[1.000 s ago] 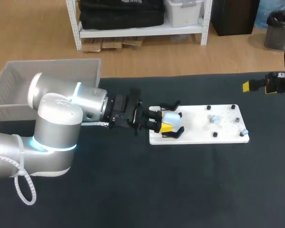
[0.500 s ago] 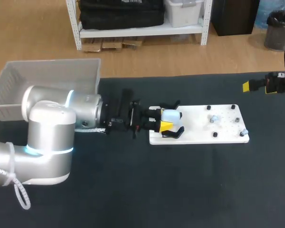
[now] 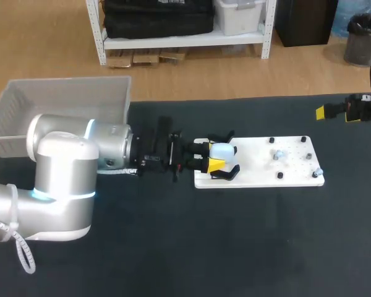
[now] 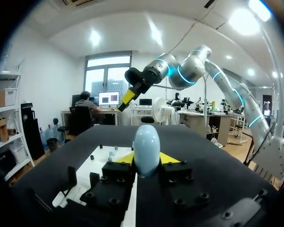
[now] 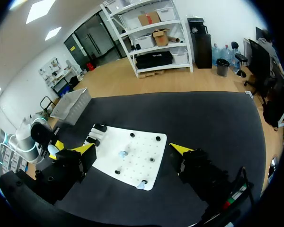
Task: Pick up each earbud case from the left stands, insert the matching earbuds, close the lid, and place the case in the box.
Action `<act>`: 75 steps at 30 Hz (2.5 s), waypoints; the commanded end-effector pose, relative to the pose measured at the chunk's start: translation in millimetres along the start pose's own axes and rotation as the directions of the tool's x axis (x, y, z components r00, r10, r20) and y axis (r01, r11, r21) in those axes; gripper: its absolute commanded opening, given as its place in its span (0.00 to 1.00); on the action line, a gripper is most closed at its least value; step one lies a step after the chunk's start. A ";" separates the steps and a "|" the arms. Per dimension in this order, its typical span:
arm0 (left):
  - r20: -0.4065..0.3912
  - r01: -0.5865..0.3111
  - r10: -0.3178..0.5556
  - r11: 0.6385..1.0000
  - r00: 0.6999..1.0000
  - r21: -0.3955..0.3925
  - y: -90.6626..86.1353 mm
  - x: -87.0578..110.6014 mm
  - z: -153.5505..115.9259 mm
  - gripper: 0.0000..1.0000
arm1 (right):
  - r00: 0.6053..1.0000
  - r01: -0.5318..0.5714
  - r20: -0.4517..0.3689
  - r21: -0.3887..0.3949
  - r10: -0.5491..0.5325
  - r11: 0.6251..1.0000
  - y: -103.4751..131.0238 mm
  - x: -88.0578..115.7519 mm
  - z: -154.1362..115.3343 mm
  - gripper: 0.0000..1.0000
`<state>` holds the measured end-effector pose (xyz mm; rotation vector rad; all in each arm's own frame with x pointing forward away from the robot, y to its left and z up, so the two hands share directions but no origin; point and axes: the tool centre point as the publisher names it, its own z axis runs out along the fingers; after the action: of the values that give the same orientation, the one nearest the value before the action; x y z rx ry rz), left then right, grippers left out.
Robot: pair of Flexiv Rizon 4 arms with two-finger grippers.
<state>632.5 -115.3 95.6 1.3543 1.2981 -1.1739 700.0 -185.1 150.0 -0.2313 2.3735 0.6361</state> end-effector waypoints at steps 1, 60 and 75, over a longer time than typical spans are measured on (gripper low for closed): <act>0.004 -0.002 0.002 1.000 1.000 -0.007 -1.8 0.4 0.2 0.00 | 1.000 0.000 0.000 0.000 0.000 1.000 0.0 0.0 0.0 1.00; 0.088 -0.044 0.041 0.998 0.995 0.034 16.1 2.6 45.0 0.00 | 0.959 0.171 -0.227 -0.018 -0.171 0.985 156.5 77.8 10.4 1.00; 0.088 -0.044 0.041 0.998 0.995 0.034 16.1 2.6 45.0 0.00 | 0.948 0.150 -0.278 -0.025 -0.152 0.988 166.0 84.6 40.0 1.00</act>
<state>648.6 -160.0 86.3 1.3414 1.1843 -1.2260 597.3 -27.7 138.2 -0.5310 2.5851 0.5610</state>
